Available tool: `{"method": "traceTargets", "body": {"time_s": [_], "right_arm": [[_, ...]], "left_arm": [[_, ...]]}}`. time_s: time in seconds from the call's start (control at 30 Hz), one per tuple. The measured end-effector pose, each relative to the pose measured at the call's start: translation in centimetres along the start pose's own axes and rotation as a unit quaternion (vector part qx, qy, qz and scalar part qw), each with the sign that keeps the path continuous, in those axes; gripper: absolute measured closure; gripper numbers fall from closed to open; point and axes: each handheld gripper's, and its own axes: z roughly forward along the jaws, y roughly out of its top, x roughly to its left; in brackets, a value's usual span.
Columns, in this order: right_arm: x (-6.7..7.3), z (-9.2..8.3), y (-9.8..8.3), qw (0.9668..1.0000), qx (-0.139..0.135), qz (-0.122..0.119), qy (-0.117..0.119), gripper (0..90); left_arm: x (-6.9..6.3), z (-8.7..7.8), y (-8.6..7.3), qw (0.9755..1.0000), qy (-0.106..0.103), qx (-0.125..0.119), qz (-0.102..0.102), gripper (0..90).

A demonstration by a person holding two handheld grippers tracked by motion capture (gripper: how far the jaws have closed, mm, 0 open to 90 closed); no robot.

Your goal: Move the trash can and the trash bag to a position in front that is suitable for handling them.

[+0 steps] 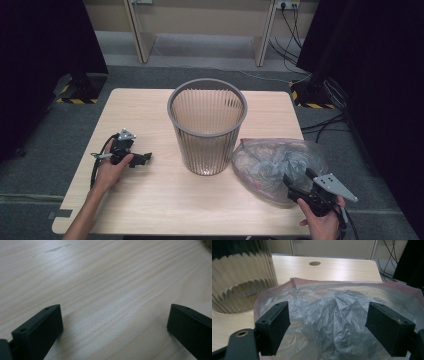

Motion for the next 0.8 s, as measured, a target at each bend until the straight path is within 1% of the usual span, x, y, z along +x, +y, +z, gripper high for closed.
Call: {"method": "traceTargets", "body": {"time_s": [0.3,0.43,0.6,0.73,0.77,0.8], "right_arm": [[0.0,0.3,0.7,1.0,-0.006,-0.006,0.004,19.4],[-0.2,0.5,1.2,1.0,-0.002,-0.005,0.004,19.4],[-0.7,1.3,2.6,0.9999,0.004,-0.01,0.007,19.0],[-1.0,2.2,3.9,0.9999,0.007,-0.003,0.012,17.9],[-1.1,2.6,4.2,0.9998,0.011,-0.003,0.015,17.1],[-1.1,3.1,4.5,0.9996,0.023,0.002,0.018,16.8]], "left_arm": [[0.0,0.0,0.0,1.0,0.0,0.0,0.0,0.0],[0.0,0.0,0.0,1.0,0.0,0.0,0.0,0.0],[0.0,0.0,0.0,1.0,0.0,0.0,0.0,0.0],[0.0,0.0,0.0,1.0,0.0,0.0,0.0,0.0],[0.0,0.0,0.0,1.0,0.0,0.0,0.0,0.0],[0.0,0.0,0.0,1.0,0.0,0.0,0.0,0.0]]}}
